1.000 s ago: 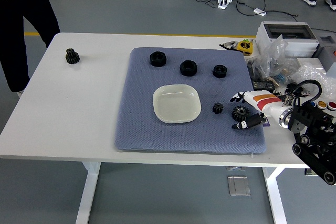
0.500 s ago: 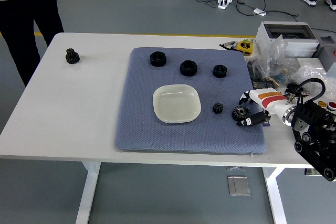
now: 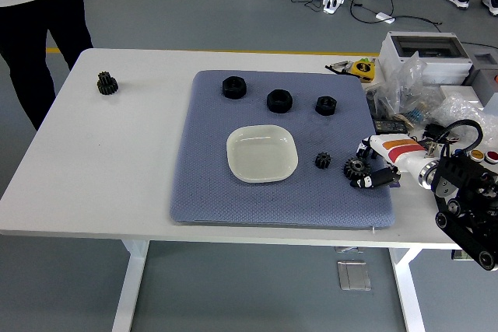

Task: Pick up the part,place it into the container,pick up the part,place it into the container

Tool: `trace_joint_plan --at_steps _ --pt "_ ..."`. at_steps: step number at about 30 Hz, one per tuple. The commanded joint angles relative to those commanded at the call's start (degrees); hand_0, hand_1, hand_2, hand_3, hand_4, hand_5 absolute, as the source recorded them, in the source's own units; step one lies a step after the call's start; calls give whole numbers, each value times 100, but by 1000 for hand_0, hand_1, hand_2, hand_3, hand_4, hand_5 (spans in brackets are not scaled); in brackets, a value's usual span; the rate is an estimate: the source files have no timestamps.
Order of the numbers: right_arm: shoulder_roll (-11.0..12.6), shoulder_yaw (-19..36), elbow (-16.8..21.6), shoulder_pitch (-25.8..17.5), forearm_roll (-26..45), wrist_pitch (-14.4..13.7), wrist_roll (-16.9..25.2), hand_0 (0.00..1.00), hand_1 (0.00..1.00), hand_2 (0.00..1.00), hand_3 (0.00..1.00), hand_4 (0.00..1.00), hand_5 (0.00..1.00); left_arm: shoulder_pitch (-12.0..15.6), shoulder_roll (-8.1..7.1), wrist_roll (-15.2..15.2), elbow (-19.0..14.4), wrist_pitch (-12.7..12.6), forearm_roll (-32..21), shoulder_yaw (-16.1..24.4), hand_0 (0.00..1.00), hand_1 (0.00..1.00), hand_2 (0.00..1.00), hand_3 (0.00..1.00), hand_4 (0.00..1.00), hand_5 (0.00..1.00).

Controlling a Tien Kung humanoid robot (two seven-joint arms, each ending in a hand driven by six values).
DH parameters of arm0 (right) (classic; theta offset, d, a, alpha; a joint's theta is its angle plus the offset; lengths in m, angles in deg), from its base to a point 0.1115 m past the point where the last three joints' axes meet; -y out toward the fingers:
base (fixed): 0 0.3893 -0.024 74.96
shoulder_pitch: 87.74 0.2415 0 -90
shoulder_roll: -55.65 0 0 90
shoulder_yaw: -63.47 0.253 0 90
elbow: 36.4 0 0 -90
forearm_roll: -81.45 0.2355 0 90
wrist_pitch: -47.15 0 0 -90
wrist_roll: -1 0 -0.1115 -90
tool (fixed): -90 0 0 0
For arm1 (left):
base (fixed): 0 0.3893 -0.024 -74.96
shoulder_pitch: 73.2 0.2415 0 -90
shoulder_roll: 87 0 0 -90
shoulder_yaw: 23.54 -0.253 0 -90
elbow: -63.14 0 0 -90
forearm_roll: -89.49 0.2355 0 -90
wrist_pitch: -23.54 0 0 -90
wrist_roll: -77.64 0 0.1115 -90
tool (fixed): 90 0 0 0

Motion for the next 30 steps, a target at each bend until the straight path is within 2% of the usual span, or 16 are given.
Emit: trace_joint_plan --at_steps 1,2,7,8,13,14,19,20,25,26,30 --pt "4 6 11 -3 20 -12 10 266 471 556 553 950 435 -1 1 -2 0 1 9 4 629 634 623 564 632 552" --pt "6 8 20 -5 28 -24 14 166 379 475 522 896 402 -2 1 -2 0 1 8 1 629 634 622 564 632 552" --pt "6 -5 35 -18 4 -56 16 166 379 475 522 896 402 0 5 5 3 -4 -12 -2 629 634 622 564 632 552" --pt "3 -8 31 -21 -2 -64 17 105 282 419 506 849 382 -1 5 5 3 -3 -11 -5 629 633 622 564 632 552" --pt "-16 -26 1 -30 -25 -103 28 105 282 419 506 849 382 -1 3 6 2 0 -13 -9 629 633 622 564 632 552" --pt "-20 -27 -7 -31 -27 -111 29 89 234 386 501 813 367 -1 2 5 2 1 -10 -6 629 633 622 563 632 552" --pt "-22 -23 -3 -31 -50 -142 35 89 234 386 501 813 367 -6 0 11 1 1 -30 -19 629 633 622 563 632 552" --pt "-22 -20 -2 -30 -54 -146 39 57 180 330 492 787 329 -7 -1 10 1 2 -25 -16 629 632 622 563 632 552" --pt "-17 -12 7 -26 -87 -162 45 57 180 330 492 787 329 -4 -1 11 1 2 -28 -17 629 632 622 563 632 552" --pt "-15 -12 8 -26 -95 -166 46 18 115 265 479 862 238 -3 -1 11 1 2 -28 -17 629 632 621 564 634 554" --pt "-14 -16 11 -27 -124 -183 51 18 115 265 479 862 238 3 2 4 1 4 -11 -7 629 632 621 564 634 554"
